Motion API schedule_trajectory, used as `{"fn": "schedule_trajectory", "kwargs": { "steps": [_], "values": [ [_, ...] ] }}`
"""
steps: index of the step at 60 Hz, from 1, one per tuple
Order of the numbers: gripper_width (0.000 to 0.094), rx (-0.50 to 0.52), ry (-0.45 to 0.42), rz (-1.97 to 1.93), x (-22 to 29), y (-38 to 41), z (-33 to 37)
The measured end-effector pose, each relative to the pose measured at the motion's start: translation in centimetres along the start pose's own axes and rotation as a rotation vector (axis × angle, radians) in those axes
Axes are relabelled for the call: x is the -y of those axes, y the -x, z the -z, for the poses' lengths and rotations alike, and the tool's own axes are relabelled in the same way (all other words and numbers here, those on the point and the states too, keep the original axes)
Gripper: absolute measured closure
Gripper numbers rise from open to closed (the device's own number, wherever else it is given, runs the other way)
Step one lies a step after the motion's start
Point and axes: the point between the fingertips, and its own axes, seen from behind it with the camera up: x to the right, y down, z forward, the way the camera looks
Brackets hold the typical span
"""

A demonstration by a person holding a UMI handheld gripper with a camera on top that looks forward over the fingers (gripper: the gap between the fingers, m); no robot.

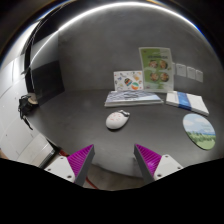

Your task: Arrange mouse

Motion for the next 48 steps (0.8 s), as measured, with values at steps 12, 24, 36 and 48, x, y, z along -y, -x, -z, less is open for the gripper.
{"fn": "schedule_trajectory", "kwargs": {
  "steps": [12, 24, 36, 48],
  "values": [
    [0.0111, -0.091, 0.026, 0.008, 2.2, -0.3, -7.0],
    [0.0086, -0.216, 0.073, -0.035, 4.9, -1.1, -12.7],
    [0.0374, -0.3, 0.083, -0.074, 5.8, -1.6, -14.2],
    [0.048, -0.302, 0.131, -0.04, 6.1, -1.0, -14.0]
  ]
}}
